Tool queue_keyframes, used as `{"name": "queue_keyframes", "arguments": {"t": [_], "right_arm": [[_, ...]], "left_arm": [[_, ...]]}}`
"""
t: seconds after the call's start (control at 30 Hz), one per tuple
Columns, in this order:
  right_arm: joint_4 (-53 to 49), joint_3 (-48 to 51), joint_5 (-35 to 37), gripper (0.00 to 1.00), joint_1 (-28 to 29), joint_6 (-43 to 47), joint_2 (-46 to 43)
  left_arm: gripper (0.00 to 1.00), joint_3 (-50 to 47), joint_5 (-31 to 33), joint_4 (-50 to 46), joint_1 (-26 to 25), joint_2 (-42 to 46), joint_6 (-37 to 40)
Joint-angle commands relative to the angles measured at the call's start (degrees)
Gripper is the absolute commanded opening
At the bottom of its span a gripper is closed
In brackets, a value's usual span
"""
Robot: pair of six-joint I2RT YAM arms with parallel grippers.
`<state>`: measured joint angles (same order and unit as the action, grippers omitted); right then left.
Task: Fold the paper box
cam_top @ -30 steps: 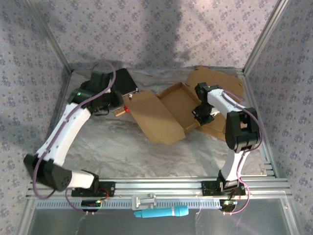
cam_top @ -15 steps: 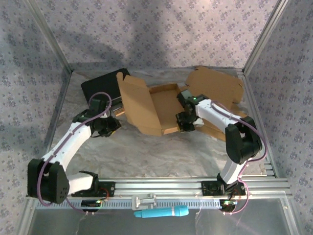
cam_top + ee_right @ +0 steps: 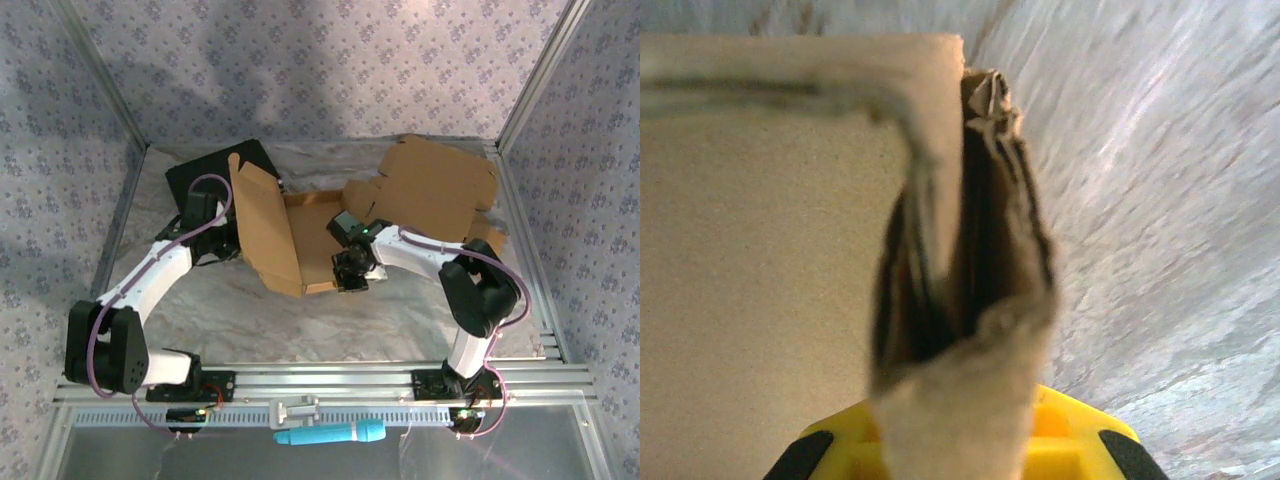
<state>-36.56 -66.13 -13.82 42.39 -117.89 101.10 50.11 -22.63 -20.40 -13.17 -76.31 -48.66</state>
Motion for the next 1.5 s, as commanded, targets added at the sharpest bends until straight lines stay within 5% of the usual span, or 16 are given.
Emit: {"name": "queue_keyframes", "arguments": {"t": [0.0,0.1,0.3,0.5,0.67,0.83,1.0,1.27,1.47], "right_arm": [[3.9,-1.6,-3.1,0.01,1.7,-4.2,3.2],[2.6,-5.0,-5.0,0.1,2.2,-3.3,5.5],[0.7,-7.8,-5.2,0.48,2.9,-2.5,6.0],[-5.7,-12.2,-2.3,0.62,2.6,3.2,2.7],[-11.1,-19.6,4.2,0.63,0.5,18.8,0.0],[-9.5,-31.0,11.6,0.66,-0.3,49.3,-1.9],[-5.3,-38.9,7.3,0.74,1.5,70.3,-1.9],[-9.6,-48.9,-2.7,0.76,2.5,80.7,4.2],[-18.2,-59.3,-4.0,0.68,3.0,81.4,12.9]], "left_arm": [[0.31,1.8,-2.2,1.1,0.2,-1.2,1.1],[0.31,2.4,-1.9,0.7,0.2,-1.9,1.9],[0.31,3.9,-0.9,-0.6,0.2,-4.1,3.5],[0.31,6.2,-0.9,-1.6,-0.1,-5.6,4.7],[0.32,9.2,-0.1,-3.0,-1.5,-7.2,5.8],[0.32,11.7,0.7,-4.5,-2.4,-9.0,6.9],[0.32,12.6,0.7,-4.6,-2.7,-9.9,7.0],[0.32,14.0,1.2,-5.0,-3.3,-11.2,7.2],[0.32,14.8,1.2,-5.4,-3.4,-11.6,7.4]]}}
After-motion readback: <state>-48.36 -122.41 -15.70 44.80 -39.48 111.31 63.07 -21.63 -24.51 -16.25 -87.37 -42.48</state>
